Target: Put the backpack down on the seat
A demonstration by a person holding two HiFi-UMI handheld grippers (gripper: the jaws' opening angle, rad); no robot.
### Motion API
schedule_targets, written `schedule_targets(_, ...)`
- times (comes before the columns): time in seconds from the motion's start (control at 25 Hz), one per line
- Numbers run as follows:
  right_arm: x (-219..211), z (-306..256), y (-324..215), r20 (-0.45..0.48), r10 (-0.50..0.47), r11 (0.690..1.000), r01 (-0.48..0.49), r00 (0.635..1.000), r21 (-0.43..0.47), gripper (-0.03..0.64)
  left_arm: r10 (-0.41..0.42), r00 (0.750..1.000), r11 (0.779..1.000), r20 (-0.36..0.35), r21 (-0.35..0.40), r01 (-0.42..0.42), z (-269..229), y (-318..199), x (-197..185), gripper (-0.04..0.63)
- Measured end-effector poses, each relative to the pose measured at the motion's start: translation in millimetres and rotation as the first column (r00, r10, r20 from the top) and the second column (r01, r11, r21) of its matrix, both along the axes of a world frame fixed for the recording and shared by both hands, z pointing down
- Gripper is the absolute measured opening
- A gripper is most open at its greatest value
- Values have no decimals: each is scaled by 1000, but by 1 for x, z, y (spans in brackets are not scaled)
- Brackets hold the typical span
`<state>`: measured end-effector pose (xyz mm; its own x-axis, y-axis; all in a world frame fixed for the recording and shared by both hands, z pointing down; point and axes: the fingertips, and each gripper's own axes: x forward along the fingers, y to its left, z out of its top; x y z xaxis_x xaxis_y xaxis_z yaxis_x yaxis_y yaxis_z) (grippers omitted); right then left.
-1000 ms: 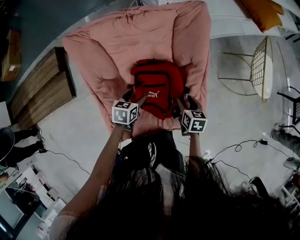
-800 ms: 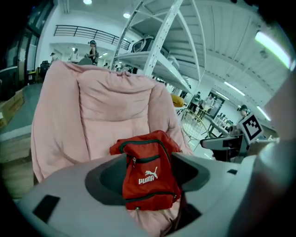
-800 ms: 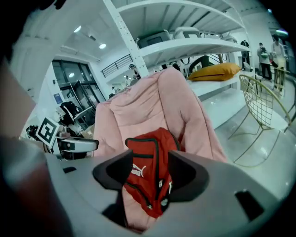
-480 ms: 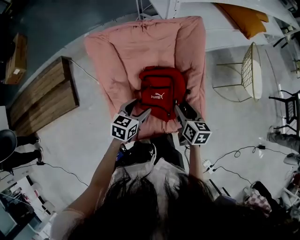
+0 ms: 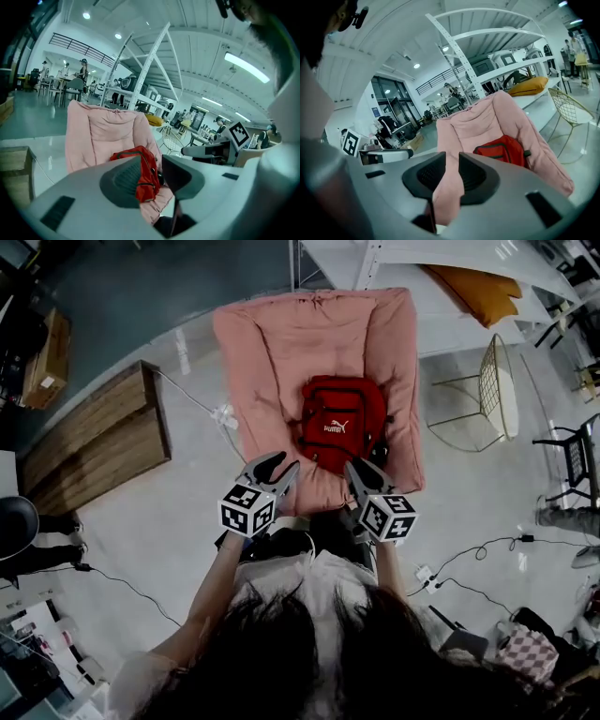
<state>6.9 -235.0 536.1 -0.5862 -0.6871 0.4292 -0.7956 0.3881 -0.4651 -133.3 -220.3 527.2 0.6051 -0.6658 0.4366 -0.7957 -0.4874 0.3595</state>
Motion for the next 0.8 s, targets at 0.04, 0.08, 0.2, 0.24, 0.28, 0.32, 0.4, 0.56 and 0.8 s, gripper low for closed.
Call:
schedule_targets(0.04, -8, -3, 10, -1, -5, 1000, 5, 1000, 9, 94, -1, 1000, 1000, -10, 9, 1, -4, 8, -5, 145)
schedule_targets(0.08, -15, -5, 19, -2, -7, 1000, 7, 1000, 15, 91, -3, 1000, 1000, -22, 16, 3, -7, 15, -10, 135)
schedule_targets(0.2, -32, -7, 47, -13, 4, 1000, -4, 1000, 20, 84, -3, 998, 1000, -56, 26, 4, -12, 36, -25, 126)
schedule_targets(0.24, -37, -7, 57, -15, 10, 1000, -10, 1000, 17, 83, 0, 998, 1000, -63, 25, 2, -12, 44, -29, 126)
schedule_targets(0.28, -40, -7, 68, -18, 13, 1000, -13, 1000, 12, 80, 4, 998, 1000, -67, 24, -2, -12, 51, -32, 126)
schedule_targets(0.32, -43, -7, 78, -22, 13, 1000, -13, 1000, 6, 80, 10, 998, 1000, -70, 26, -8, -12, 58, -35, 126)
schedule_targets(0.4, -47, -9, 97, -36, 6, 1000, -6, 999, -2, 77, 24, 997, 999, -77, 36, -22, -13, 71, -37, 126)
schedule_targets(0.56, -46, -16, 119, -63, 4, 1000, -4, 998, 1, 75, 47, 992, 999, -113, 32, -43, -17, 89, -33, 126)
schedule_targets(0.8, -45, -24, 130, -77, -4, 1000, 6, 997, 16, 72, 90, 989, 995, -118, 48, -85, -26, 103, -16, 126)
